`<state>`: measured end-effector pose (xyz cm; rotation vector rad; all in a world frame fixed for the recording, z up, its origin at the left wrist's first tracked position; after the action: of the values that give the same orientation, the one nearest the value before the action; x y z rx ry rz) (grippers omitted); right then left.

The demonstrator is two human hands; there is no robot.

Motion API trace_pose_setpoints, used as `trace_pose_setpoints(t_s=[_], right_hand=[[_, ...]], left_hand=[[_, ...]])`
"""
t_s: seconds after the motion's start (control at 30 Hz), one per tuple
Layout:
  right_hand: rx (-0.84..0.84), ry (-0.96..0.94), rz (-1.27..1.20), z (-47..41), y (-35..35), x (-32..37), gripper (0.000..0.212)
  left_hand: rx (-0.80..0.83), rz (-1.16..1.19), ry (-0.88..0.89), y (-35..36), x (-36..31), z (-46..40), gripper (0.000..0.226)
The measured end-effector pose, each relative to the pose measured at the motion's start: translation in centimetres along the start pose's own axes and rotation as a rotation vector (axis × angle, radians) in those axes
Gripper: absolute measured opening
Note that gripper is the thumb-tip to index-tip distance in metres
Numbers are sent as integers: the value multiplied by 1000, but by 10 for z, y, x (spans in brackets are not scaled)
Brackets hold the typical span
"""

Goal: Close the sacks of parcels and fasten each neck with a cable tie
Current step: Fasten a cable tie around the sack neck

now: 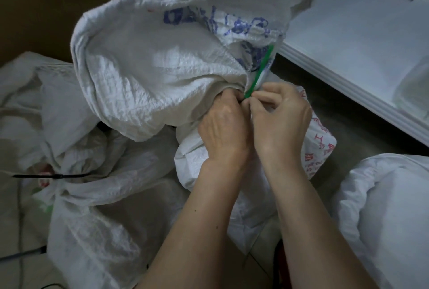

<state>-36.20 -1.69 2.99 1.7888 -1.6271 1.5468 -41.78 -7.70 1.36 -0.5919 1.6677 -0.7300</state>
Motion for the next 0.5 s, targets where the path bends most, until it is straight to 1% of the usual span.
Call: trace_pose_setpoints(t_s=[0.1, 0.2, 0.27, 0.4, 0.5], right_hand=[[20, -74, 144, -1, 1, -1, 21], [49, -82, 185, 3, 4, 0, 26], [44, -80, 167, 7, 5, 2, 29], [-15, 11, 27, 4, 2, -1, 37], [-23, 15, 57, 5, 2, -1, 40]], left_hand=[[-14, 21, 69, -3, -2, 3, 12], [99, -4, 46, -2, 3, 3, 12], [127, -8, 31, -4, 5, 3, 13], [141, 27, -21, -6, 3, 5, 17], [167, 0, -6, -6, 3, 7, 16]])
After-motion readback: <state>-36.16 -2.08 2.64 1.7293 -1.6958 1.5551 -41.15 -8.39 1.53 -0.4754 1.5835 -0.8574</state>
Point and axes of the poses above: each hand's wrist, its own z-axis away from the middle knuckle, its own y-axis out of the palm, x = y × z, the point moved 3 cm from there along -z, towards the middle knuckle, and after that the axes turned 11 degrees about -y, right-handed, at the moved point
